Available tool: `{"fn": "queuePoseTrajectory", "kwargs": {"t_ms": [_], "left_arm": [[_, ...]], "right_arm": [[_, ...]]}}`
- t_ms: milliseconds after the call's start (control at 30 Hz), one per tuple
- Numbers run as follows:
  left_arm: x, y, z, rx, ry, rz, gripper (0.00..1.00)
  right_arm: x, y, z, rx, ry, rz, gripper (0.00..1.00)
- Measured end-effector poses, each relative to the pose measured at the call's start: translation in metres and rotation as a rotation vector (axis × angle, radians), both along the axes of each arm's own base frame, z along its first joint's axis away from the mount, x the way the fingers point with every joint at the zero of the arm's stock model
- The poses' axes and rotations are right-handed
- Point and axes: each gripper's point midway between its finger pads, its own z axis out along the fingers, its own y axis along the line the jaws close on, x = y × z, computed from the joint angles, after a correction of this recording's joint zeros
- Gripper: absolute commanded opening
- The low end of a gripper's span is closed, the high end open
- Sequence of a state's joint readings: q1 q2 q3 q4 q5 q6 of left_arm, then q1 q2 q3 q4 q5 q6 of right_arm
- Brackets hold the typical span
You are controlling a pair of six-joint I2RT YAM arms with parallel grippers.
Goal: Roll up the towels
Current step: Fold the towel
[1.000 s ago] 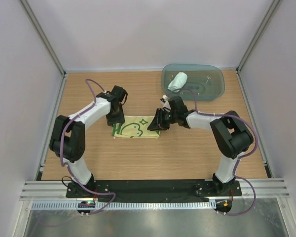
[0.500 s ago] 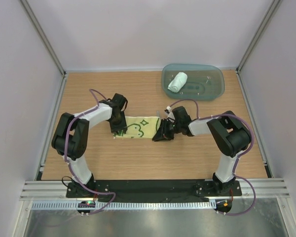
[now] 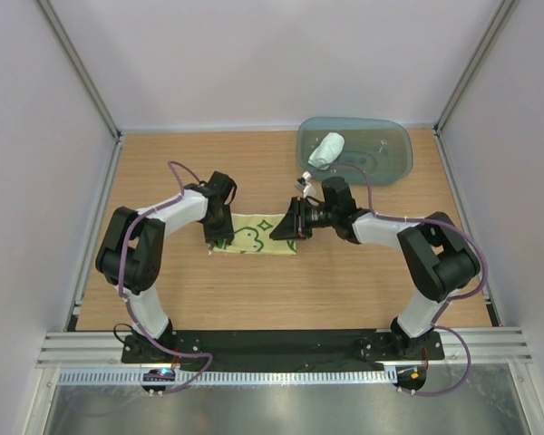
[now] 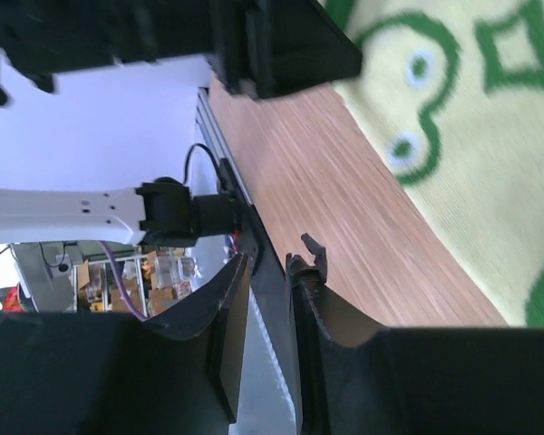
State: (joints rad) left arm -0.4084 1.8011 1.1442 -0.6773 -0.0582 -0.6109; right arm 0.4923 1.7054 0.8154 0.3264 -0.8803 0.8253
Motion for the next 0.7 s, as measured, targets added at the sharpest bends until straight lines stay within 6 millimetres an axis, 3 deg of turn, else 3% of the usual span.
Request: {"fn": "queuePoseTrajectory", "kwargs": {"t_ms": [100, 167, 267, 367, 467, 500, 700], "left_arm": [[0.000, -0.002, 0.000, 0.008, -0.006, -0.013, 0.38], [-0.001, -0.006, 0.000, 0.008, -0.011, -0.023, 0.38], [-0.002, -0.011, 0.001, 0.006, -0.019, -0.042, 0.38], [-0.002, -0.013, 0.001, 0.015, -0.025, -0.061, 0.38], [-0.001, -0.013, 0.002, 0.030, -0.033, -0.071, 0.38], [-0.001, -0.013, 0.003, 0.036, -0.035, -0.076, 0.38], [0.018, -0.015, 0.014, 0.095, -0.080, -0.118, 0.38]], "right_arm": [[0.019, 0.007, 0.022, 0.038, -0.053, -0.008, 0.28], [0.035, 0.008, 0.025, 0.045, -0.065, -0.035, 0.26], [0.060, 0.002, 0.003, 0.019, -0.028, -0.109, 0.24], [0.079, -0.012, -0.043, -0.031, 0.081, -0.198, 0.23], [0.083, -0.030, -0.086, -0.046, 0.194, -0.274, 0.21], [0.080, -0.035, -0.093, -0.023, 0.238, -0.288, 0.21], [0.076, -0.053, -0.090, 0.066, 0.262, -0.354, 0.21]]}}
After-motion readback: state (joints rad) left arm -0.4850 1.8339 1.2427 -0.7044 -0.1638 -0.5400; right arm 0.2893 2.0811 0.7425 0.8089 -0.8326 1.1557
